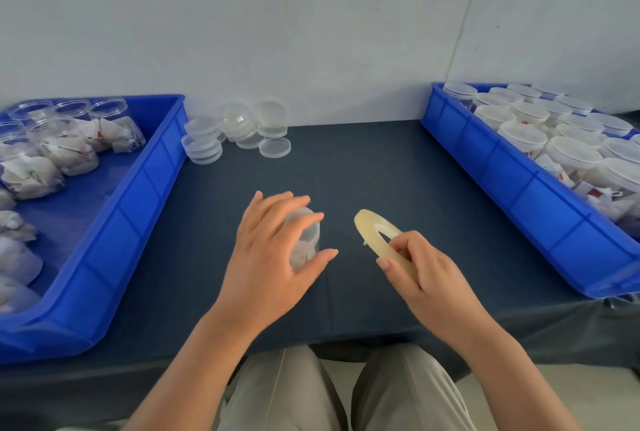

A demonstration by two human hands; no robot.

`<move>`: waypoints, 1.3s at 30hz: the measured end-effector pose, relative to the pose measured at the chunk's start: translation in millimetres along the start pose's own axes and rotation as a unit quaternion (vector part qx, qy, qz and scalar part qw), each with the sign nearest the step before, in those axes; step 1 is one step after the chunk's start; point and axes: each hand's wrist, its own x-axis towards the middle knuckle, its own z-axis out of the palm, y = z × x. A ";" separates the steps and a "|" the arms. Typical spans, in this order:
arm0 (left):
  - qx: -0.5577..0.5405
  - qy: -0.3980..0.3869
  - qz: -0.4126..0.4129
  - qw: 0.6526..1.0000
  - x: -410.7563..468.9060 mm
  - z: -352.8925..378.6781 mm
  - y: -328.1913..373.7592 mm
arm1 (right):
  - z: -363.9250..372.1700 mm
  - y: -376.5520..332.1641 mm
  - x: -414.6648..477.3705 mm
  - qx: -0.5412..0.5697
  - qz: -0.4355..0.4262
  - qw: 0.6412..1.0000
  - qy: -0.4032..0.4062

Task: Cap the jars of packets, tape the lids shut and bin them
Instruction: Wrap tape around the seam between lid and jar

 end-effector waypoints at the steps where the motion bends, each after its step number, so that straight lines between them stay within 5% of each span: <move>1: -0.030 0.016 -0.003 0.999 -3.7 0.5 7.9 | -1.2 -9.3 -4.3 0.016 -0.015 1.000 0.005; 5: -0.165 0.007 -0.068 0.984 -18.7 1.7 43.2 | -1.1 -34.3 -16.1 0.048 -0.036 0.998 0.001; 10: -0.209 0.072 -0.109 0.969 -29.9 3.0 56.1 | 9.4 -43.6 -32.6 0.003 -0.039 0.999 0.029; 16: -0.088 0.104 -0.047 0.990 -32.7 3.9 49.2 | 19.3 -48.3 -37.1 0.014 -0.035 0.999 0.025; 25: -0.011 0.059 -0.018 0.998 -20.7 -2.6 53.6 | 22.1 -59.8 -15.6 0.199 -0.018 0.977 -0.070; 29: 0.045 0.090 -0.036 0.994 -22.6 -2.6 44.9 | 24.7 -54.6 -10.0 0.121 -0.048 0.991 -0.023; 36: -0.018 0.182 -0.046 0.982 -51.1 16.5 18.5 | 17.5 -55.1 5.3 -0.052 -0.079 0.996 -0.002; 39: -0.129 0.156 -0.205 0.957 -56.4 23.2 4.1 | 17.3 -53.3 12.2 -0.067 -0.072 0.995 -0.016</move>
